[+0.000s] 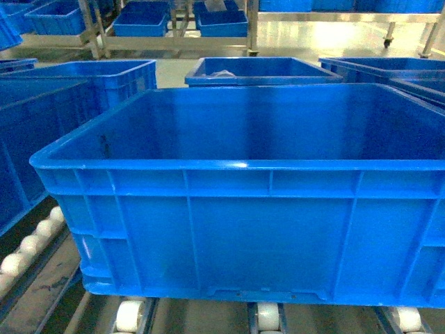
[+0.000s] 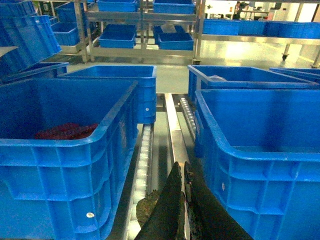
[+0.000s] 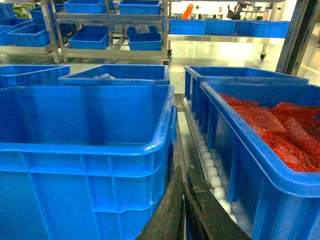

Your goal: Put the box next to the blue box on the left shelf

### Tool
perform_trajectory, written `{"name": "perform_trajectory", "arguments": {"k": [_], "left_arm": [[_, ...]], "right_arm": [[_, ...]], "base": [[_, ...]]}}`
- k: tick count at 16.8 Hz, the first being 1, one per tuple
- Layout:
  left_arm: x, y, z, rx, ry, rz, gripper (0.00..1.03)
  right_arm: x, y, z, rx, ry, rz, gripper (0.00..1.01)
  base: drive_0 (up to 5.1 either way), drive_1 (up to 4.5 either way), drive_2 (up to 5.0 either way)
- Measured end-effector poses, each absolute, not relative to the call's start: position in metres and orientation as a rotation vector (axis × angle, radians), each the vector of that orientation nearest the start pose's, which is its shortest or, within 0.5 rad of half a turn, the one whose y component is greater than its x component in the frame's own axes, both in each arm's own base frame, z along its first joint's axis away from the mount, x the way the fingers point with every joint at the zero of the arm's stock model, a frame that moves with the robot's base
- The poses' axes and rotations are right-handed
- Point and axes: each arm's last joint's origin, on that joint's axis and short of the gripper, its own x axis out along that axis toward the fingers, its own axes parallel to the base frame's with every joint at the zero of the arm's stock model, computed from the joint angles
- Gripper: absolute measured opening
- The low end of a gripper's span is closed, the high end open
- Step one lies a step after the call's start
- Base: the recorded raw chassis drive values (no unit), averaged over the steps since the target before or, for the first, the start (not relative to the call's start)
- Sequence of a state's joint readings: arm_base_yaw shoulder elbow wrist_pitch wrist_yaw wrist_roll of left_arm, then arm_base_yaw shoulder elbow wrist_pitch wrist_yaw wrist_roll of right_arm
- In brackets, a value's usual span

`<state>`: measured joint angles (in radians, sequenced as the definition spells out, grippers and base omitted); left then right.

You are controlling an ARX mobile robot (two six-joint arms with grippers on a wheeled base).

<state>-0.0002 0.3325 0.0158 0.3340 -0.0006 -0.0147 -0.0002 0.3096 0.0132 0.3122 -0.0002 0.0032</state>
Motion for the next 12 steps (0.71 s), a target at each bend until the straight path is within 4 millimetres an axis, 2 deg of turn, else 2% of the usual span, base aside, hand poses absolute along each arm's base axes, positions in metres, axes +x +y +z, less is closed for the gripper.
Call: {"name": "perform_trajectory", "arguments": {"k": [8, 9, 10, 11, 12], "left_arm": [[0.109, 0.0, 0.171, -0.015, -0.015, 0.0, 0.01], [0.108, 0.0, 0.171, -0.015, -0.015, 0.0, 0.01], [0.1, 0.0, 0.165, -0.014, 0.035, -0.003, 0.01], [0.097, 0.0, 0.17, -0.014, -0.021, -0.002, 0.01], [0.097, 0.0, 0.168, -0.014, 0.002, 0.003, 0.01]], "right_arm": [[0.108, 0.0, 0.17, 0.003, -0.014, 0.0, 0.02], [0.103, 0.0, 0.165, 0.003, 0.031, 0.001, 0.02], [0.097, 0.0, 0.169, 0.003, -0.021, 0.0, 0.02], [0.097, 0.0, 0.168, 0.003, -0.011, 0.001, 0.02], [0.097, 0.0, 0.167, 0.004, 0.001, 0.001, 0.02]], "base": [[0.0, 0.0, 0.0], [0.0, 0.0, 0.0], [0.0, 0.0, 0.0], [0.0, 0.0, 0.0], [0.0, 0.0, 0.0]]}}
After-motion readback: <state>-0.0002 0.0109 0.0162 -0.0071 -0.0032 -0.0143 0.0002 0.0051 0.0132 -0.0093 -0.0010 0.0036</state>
